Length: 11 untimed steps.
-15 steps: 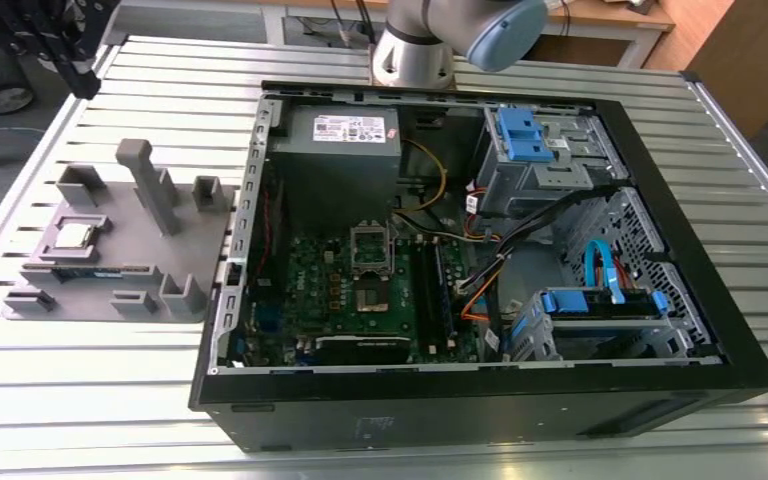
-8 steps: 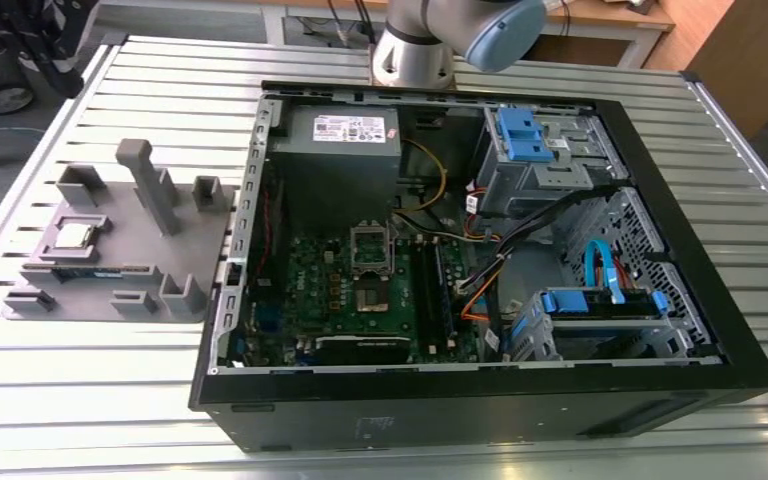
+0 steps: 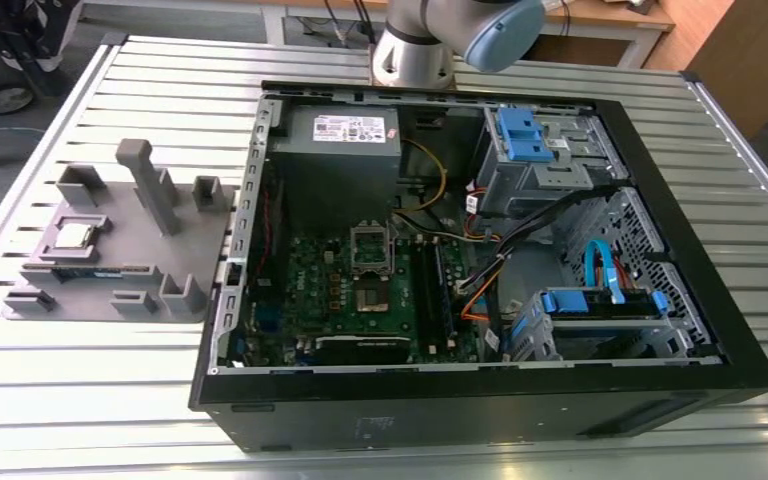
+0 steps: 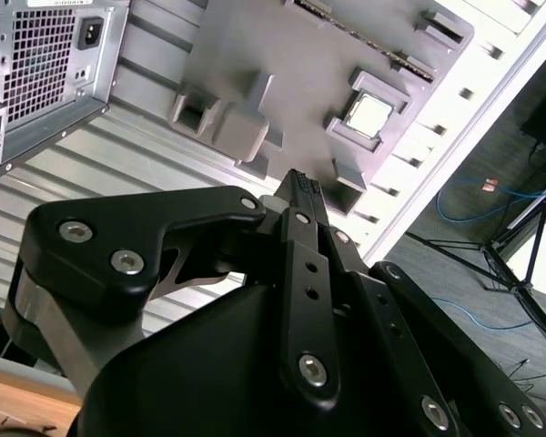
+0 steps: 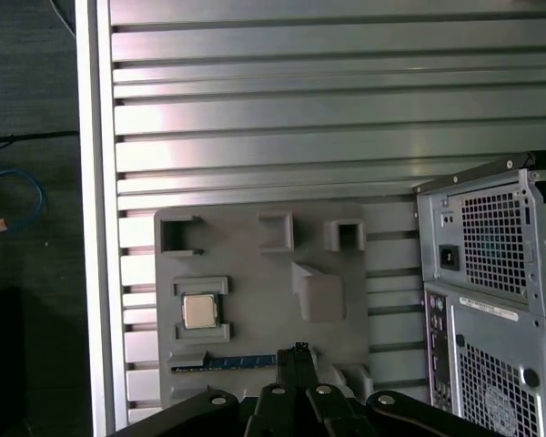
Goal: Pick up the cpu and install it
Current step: 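Reach for the cpu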
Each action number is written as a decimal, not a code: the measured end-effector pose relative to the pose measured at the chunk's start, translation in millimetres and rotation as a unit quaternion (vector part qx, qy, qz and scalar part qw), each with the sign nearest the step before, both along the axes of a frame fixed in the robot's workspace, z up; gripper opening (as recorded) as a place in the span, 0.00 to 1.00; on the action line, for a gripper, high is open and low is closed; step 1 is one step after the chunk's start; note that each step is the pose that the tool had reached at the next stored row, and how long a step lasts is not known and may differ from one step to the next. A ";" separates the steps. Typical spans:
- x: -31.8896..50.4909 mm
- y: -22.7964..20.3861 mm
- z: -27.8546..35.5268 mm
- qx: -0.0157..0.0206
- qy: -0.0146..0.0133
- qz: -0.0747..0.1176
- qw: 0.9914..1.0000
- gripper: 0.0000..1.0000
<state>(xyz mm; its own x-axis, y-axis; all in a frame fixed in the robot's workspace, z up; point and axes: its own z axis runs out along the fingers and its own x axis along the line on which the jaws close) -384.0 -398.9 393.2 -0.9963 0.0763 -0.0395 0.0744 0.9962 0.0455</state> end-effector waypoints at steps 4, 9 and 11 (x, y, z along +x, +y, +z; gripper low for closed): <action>-1.1 0.0 0.0 0.000 0.000 0.000 1.000 0.11; -2.3 0.0 0.0 0.000 0.000 0.000 1.000 0.11; -2.8 0.0 0.0 0.000 0.000 0.000 1.000 0.11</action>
